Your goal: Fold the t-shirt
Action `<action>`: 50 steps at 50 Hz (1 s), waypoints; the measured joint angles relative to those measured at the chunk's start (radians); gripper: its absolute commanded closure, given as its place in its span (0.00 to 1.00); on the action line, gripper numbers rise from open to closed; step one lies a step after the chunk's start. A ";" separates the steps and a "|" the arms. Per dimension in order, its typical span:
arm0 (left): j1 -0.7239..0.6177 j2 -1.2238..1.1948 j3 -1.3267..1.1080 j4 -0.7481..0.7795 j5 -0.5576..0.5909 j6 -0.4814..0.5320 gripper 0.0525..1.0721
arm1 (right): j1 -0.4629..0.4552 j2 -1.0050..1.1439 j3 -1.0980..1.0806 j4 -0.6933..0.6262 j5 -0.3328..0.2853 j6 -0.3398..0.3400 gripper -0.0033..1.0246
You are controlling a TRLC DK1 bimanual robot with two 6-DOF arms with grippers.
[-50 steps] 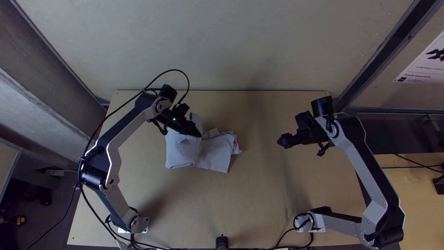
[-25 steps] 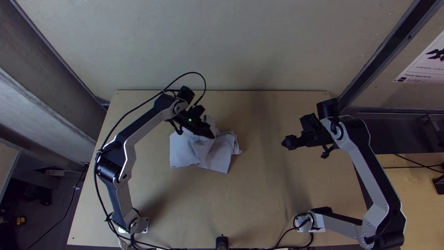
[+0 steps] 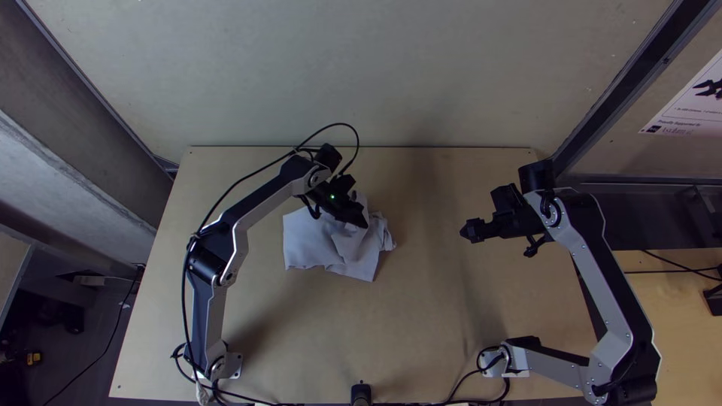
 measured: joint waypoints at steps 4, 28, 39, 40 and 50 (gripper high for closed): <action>-0.002 0.027 0.001 0.003 0.002 0.000 0.97 | 0.000 -0.002 0.000 0.000 0.000 0.000 0.14; -0.020 0.108 0.044 0.038 0.010 0.000 0.04 | 0.000 -0.006 0.000 0.000 0.000 0.000 0.14; -0.037 0.108 0.048 0.038 0.011 -0.004 0.04 | 0.000 -0.006 0.000 0.000 0.000 0.000 0.14; -0.037 0.108 0.049 0.038 0.012 -0.005 0.04 | 0.000 -0.006 0.000 0.000 0.000 0.001 0.14; -0.036 0.097 0.065 0.026 0.016 -0.026 0.04 | 0.000 -0.012 0.000 0.000 0.000 0.001 0.13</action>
